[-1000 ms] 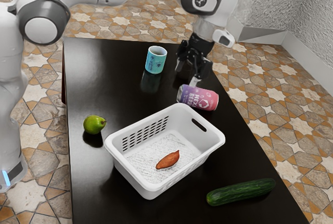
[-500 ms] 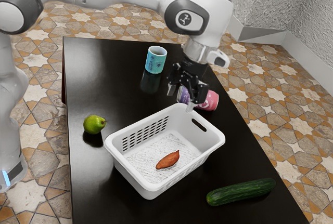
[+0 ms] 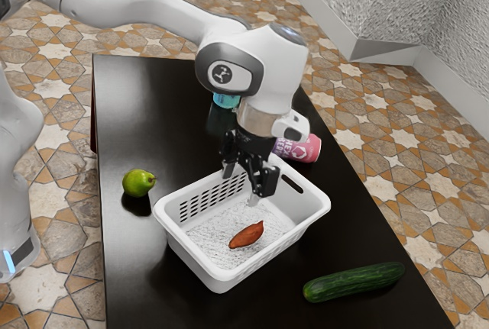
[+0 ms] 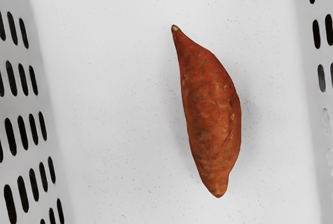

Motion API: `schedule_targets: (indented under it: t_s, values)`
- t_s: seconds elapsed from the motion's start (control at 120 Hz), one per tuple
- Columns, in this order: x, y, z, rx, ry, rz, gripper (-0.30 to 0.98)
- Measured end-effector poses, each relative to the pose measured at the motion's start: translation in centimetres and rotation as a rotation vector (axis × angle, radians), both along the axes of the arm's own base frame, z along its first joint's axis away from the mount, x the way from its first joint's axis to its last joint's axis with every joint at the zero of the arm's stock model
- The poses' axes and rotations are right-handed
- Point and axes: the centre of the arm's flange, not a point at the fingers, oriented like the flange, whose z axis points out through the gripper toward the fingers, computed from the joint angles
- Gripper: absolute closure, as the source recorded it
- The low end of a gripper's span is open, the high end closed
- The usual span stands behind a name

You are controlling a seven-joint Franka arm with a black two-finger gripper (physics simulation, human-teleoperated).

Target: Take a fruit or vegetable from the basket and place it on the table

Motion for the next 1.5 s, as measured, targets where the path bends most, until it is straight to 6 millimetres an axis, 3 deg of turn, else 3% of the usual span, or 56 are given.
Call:
schedule_targets:
  t_s: [0.292, 0.433, 0.725, 1.083, 1.25, 1.5]
  values:
    - [-0.3, -1.4, -2.0, -0.011, -0.038, 0.024, 0.0]
    - [-1.5, -2.8, -3.8, 0.001, -0.021, 0.007, 0.0]
    - [-2.8, -3.7, -4.8, 0.009, -0.015, 0.002, 0.0]
    - [-1.1, -2.3, -5.9, 0.011, -0.055, 0.05, 0.0]
    - [-0.2, -3.1, -7.8, 0.02, -0.046, 0.044, 0.0]
    - [0.3, -3.3, -7.9, 0.01, -0.076, 0.049, 0.0]
